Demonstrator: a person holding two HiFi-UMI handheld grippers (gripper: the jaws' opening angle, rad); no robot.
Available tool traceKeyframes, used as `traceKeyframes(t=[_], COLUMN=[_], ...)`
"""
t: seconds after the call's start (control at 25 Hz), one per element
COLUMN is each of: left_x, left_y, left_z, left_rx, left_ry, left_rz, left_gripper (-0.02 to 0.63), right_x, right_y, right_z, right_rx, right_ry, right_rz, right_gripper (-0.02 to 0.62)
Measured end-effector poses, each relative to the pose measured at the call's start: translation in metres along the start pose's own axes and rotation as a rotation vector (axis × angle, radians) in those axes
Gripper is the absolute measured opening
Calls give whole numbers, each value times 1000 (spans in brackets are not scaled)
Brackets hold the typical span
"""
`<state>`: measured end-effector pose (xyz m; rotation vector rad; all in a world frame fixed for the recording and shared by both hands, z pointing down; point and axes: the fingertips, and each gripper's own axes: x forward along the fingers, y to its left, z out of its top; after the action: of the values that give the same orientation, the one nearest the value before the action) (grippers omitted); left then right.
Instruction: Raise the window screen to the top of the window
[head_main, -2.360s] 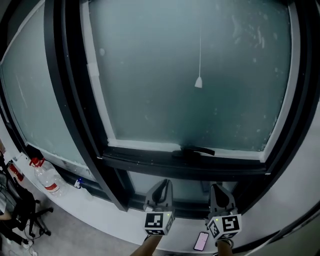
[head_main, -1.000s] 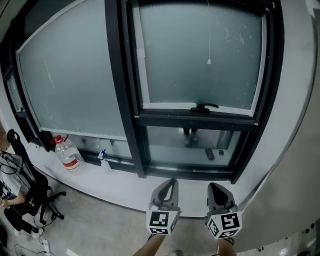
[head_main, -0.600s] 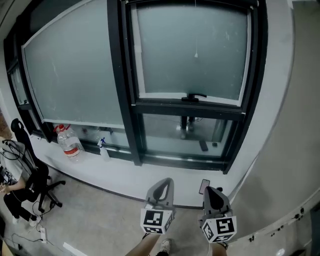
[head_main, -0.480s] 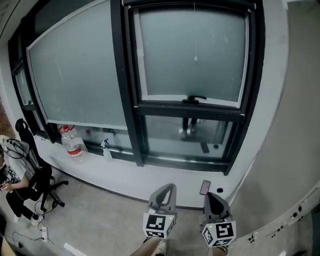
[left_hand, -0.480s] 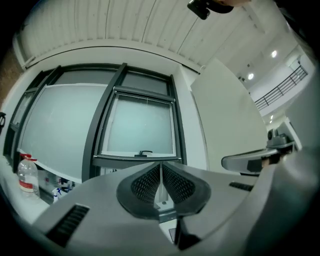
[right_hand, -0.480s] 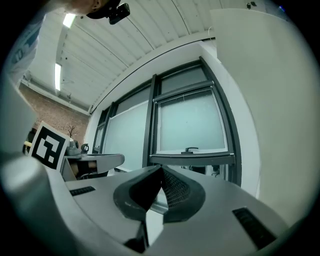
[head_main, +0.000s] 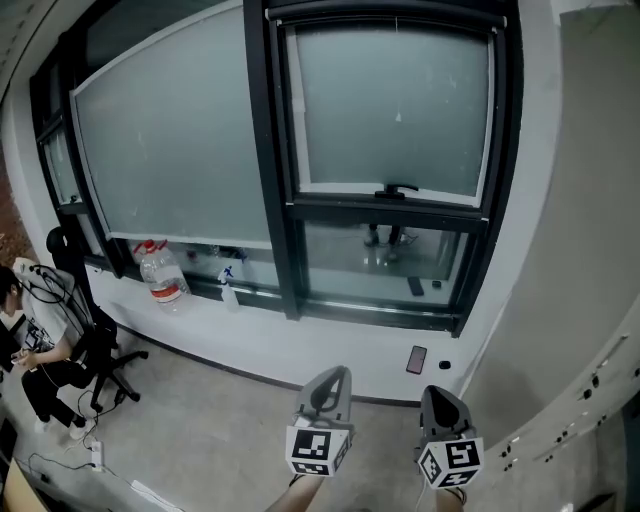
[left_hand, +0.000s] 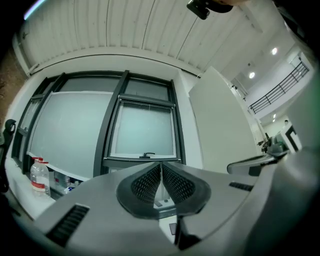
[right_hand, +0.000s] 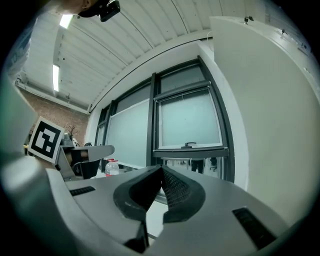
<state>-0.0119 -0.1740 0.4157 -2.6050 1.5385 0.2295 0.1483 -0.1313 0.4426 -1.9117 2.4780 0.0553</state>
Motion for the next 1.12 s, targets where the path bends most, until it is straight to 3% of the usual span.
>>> traceKeyframes(t=[0.2, 0.4, 0.64, 1.12], left_x=[-73, -170, -272, -390], left_y=[17, 27, 8, -51], left_z=[10, 22, 32, 83], left_rx=[-30, -6, -49, -45], left_ry=[-4, -7, 34, -26], left_rz=[18, -15, -57, -36], left_gripper=[18, 18, 18, 18], right_x=[-32, -94, -185, -322], right_y=[57, 135, 202, 254], right_z=[9, 27, 42, 67], right_rx=[-27, -45, -44, -25], right_ry=[-10, -65, -90, -124], right_rz=[-7, -28, -72, -50], right_gripper=[7, 7, 6, 7])
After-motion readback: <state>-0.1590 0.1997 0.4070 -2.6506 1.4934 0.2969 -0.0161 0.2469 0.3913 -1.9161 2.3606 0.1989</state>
